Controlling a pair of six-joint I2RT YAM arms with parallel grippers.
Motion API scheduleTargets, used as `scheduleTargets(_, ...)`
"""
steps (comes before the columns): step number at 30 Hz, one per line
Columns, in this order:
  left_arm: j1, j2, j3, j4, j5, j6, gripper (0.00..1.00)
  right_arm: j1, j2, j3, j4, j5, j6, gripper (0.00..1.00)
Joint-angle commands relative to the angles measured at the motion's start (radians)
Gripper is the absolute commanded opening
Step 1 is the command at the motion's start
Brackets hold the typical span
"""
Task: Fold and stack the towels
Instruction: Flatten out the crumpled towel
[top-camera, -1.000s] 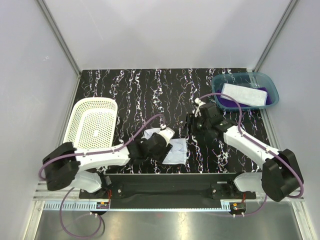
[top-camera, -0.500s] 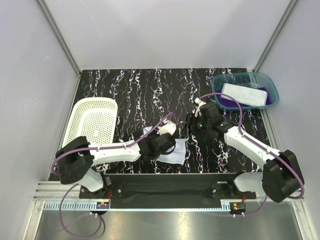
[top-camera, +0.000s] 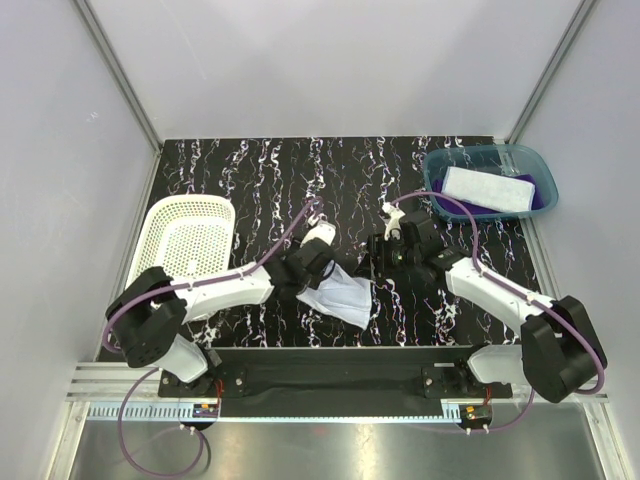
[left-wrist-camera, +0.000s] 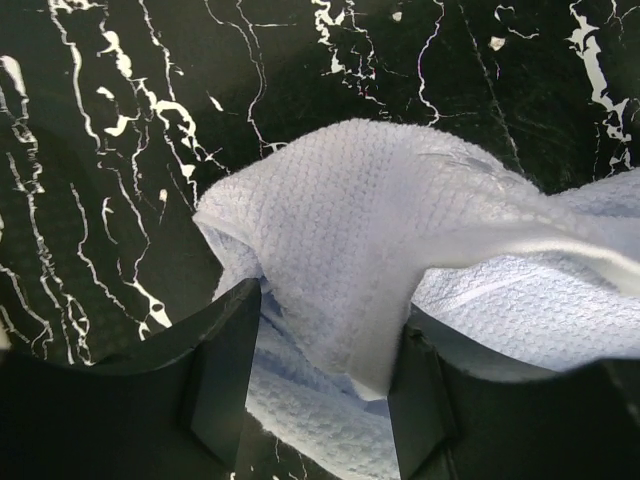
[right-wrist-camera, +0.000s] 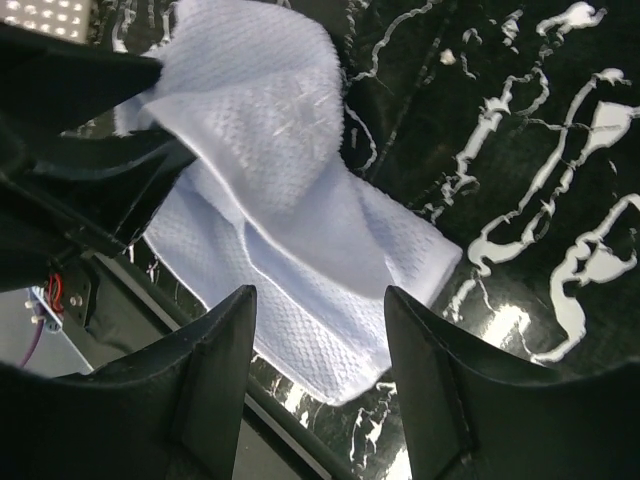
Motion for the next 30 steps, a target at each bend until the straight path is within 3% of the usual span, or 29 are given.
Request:
scheduleTargets(1, 0.035, -0.035, 0.047, 0.062, 0.129, 0.03, 0.54, 0.006, 0.001, -0.015, 0.13, -0.09, -0.04, 0.61)
scheduleTargets(12, 0.144, -0.038, 0.119, 0.016, 0.293, 0.068, 0.54, 0.037, 0.127, -0.006, 0.269, -0.135, -0.078, 0.62)
scheduleTargets(22, 0.195, -0.008, 0.17, -0.014, 0.355, 0.082, 0.51, 0.049, 0.169, -0.081, 0.303, -0.1, -0.04, 0.54)
scheduleTargets(26, 0.204, -0.004, 0.176, -0.009, 0.373, 0.09, 0.45, 0.049, 0.155, -0.118, 0.29, -0.081, -0.026, 0.54)
scheduleTargets(30, 0.212, -0.011, 0.175, -0.009, 0.379, 0.09, 0.28, 0.051, 0.13, -0.142, 0.294, -0.089, -0.011, 0.54)
